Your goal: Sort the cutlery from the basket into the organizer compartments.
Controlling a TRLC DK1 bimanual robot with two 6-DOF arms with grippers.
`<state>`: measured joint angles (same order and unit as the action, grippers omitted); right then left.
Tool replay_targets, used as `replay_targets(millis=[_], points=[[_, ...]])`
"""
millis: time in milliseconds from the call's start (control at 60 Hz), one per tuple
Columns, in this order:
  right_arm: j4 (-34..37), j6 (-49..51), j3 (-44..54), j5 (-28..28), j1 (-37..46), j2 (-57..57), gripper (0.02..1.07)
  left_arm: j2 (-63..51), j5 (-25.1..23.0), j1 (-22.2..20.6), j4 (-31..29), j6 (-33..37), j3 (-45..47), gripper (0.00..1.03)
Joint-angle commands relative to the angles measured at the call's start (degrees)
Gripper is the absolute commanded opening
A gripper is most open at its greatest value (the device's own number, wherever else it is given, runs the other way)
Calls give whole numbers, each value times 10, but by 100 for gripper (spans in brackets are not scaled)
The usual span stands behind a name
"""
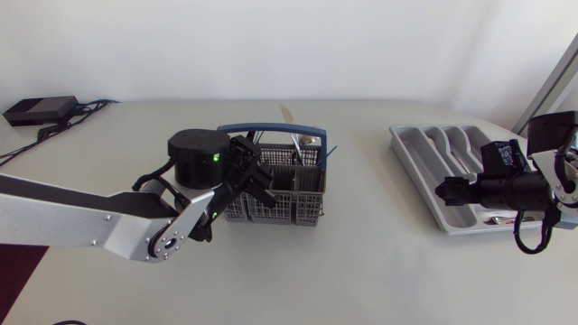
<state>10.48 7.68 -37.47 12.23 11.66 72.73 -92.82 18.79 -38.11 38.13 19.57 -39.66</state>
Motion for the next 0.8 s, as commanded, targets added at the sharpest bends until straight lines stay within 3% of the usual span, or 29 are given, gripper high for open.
replay_targets(millis=[0,433,783], points=[[-2,4,14,3,-4,-10,74,-12,6,-3,12,11,0,53],[-2,4,14,2,-4,-15,74,-25,6,5,16,9,-31,42],[-4,4,16,2,-4,-14,74,-49,10,13,16,9,-60,42]])
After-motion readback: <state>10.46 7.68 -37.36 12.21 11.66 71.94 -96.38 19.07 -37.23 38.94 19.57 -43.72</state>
